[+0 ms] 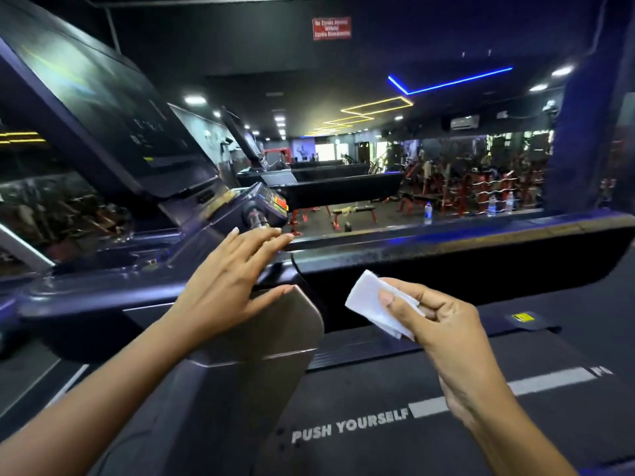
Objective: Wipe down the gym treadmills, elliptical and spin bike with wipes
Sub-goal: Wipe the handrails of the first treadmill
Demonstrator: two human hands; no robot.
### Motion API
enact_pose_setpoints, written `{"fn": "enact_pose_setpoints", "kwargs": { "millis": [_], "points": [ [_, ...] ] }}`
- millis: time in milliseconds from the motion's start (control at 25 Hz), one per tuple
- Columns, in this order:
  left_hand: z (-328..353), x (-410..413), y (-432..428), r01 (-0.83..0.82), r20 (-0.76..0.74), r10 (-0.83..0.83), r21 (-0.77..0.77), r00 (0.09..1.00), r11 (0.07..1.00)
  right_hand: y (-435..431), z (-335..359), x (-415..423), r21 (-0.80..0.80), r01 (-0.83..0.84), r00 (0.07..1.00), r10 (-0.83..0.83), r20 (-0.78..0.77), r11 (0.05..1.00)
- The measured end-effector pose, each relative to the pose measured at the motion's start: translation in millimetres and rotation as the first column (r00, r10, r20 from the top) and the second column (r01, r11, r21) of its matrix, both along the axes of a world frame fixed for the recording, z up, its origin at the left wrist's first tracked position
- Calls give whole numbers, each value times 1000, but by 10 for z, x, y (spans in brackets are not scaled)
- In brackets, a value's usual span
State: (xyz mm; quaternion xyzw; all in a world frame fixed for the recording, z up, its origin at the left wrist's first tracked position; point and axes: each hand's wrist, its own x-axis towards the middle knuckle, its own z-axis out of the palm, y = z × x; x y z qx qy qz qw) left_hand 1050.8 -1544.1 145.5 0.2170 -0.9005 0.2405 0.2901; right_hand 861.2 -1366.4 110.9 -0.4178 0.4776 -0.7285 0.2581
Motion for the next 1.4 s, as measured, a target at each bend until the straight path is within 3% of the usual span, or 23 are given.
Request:
{"fn": "enact_pose_setpoints", "kwargs": {
  "millis": [80, 160, 240, 320, 480, 680, 1000, 1160, 1240, 1320, 1400],
  "points": [
    [-2, 51, -159, -29, 93, 31, -21, 995, 999, -113, 11, 22, -12, 105, 988, -106, -115, 994],
    [-31, 57, -230, 11, 144, -4, -47, 990, 999, -221, 1, 29, -54, 289, 915, -293, -277, 956],
    [-62, 57, -292, 61, 165, -46, -86, 985, 994, -354, -6, 48, -161, 472, 776, -496, -390, 867],
    [-77, 58, -331, 95, 161, -73, -131, 984, 987, -508, 15, 70, -349, 552, 577, -650, -495, 757],
    [-116, 62, -353, 118, 148, -94, -166, 985, 979, -823, -31, 171, -606, 431, 220, -729, -648, 668],
    [-152, 69, -394, 137, 145, -113, -169, 983, 976, -1029, -313, 338, -631, 323, -57, -651, -757, 705],
    [-177, 69, -389, 141, 119, -119, -199, 986, 970, -772, -28, -305, -484, 625, -77, -569, -819, 612],
    [-193, 65, -406, 149, 108, -129, -205, 986, 967, -1020, 250, 125, -448, 404, -119, -440, -890, 798],
    [-197, 70, -414, 154, 107, -134, -207, 985, 966, -1034, 304, 196, -375, 383, -174, -333, -927, 844],
    [-198, 68, -410, 152, 104, -133, -205, 986, 967, -945, 370, 6, -190, 479, -95, -165, -982, 857],
    [-193, 64, -409, 152, 107, -133, -202, 985, 968, -837, 403, -308, 1, 583, 9, -5, -1000, 813]
  ]
}}
